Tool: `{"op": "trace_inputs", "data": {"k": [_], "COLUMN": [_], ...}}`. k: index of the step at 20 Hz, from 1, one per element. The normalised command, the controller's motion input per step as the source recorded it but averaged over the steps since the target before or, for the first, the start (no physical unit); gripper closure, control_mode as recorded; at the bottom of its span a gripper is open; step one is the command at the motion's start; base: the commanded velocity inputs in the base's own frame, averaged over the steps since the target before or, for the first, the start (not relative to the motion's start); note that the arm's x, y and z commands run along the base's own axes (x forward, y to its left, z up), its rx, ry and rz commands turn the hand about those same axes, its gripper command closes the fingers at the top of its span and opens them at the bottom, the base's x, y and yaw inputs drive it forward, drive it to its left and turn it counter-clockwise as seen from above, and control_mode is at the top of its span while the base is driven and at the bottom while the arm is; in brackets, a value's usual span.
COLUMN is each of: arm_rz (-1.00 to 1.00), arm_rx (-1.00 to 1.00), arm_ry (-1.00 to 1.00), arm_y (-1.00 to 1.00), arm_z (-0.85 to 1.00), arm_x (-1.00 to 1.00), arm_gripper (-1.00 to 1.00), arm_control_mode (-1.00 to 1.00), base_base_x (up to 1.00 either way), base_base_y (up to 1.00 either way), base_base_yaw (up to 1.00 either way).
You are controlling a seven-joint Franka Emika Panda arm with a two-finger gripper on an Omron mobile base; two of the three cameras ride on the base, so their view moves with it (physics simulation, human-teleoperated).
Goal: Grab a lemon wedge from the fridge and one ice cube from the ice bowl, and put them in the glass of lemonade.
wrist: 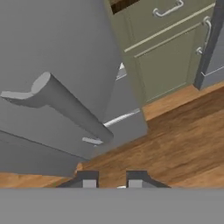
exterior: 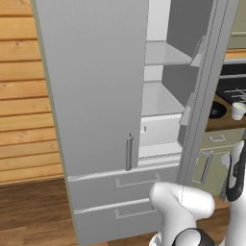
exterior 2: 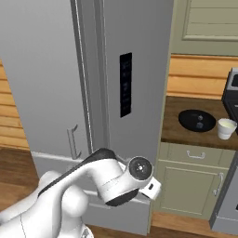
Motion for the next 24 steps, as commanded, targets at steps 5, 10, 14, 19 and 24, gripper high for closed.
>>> {"op": "trace_inputs", "data": {"k": [5,10,14,19,24], "arm_rz": [0.02,0.14,0.04,-0.01,-0.01], "arm_rx": [-0.05,-0.13,-0.23,-0.24,-0.38], "arm_ry": [-0.04,-0.04,0.0,0.03,0.13], "arm_y": [-0.01,0.55,0.97,0.33,0.71], "arm_z": [1.0,1.0,1.0,0.71,0.52], "arm_x": [-0.98,-0.78,-0.54,-0.43,-0.01], "arm_gripper": [-1.0,-1.0,-1.0,-1.0,-1.0], "arm_control_mode": [-1.0,-1.0,-1.0,-1.0,-1.0], "base_base_x": [0.0,0.0,0.0,0.0,0.0], "base_base_y": [0.0,0.0,0.0,0.0,0.0], "base_base_yaw": [0.0,0.0,0.0,0.0,0.0]}}
